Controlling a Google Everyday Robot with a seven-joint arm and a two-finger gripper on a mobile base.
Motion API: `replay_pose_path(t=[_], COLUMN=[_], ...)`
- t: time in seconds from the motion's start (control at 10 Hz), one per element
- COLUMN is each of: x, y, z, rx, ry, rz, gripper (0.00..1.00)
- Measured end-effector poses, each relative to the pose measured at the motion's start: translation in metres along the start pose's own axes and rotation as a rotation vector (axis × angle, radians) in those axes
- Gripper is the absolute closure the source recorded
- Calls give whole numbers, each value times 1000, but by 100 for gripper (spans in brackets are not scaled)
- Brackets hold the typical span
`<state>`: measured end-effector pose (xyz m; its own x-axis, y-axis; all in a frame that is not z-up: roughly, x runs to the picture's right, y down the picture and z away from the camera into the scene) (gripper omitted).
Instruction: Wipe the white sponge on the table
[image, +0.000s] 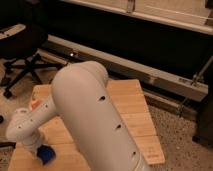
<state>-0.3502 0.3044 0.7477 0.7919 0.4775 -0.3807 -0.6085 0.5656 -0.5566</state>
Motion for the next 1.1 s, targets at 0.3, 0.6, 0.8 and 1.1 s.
replay_pose_path(t=[0.3, 0.6, 0.8, 1.1], x=[-22, -40, -52, -69], y=[6, 10, 14, 10], z=[-10, -15, -12, -12], rx=[10, 16, 22, 45], ry=[-19, -19, -8, -1], rz=[-33, -54, -69, -84], gripper=[42, 42, 54, 62])
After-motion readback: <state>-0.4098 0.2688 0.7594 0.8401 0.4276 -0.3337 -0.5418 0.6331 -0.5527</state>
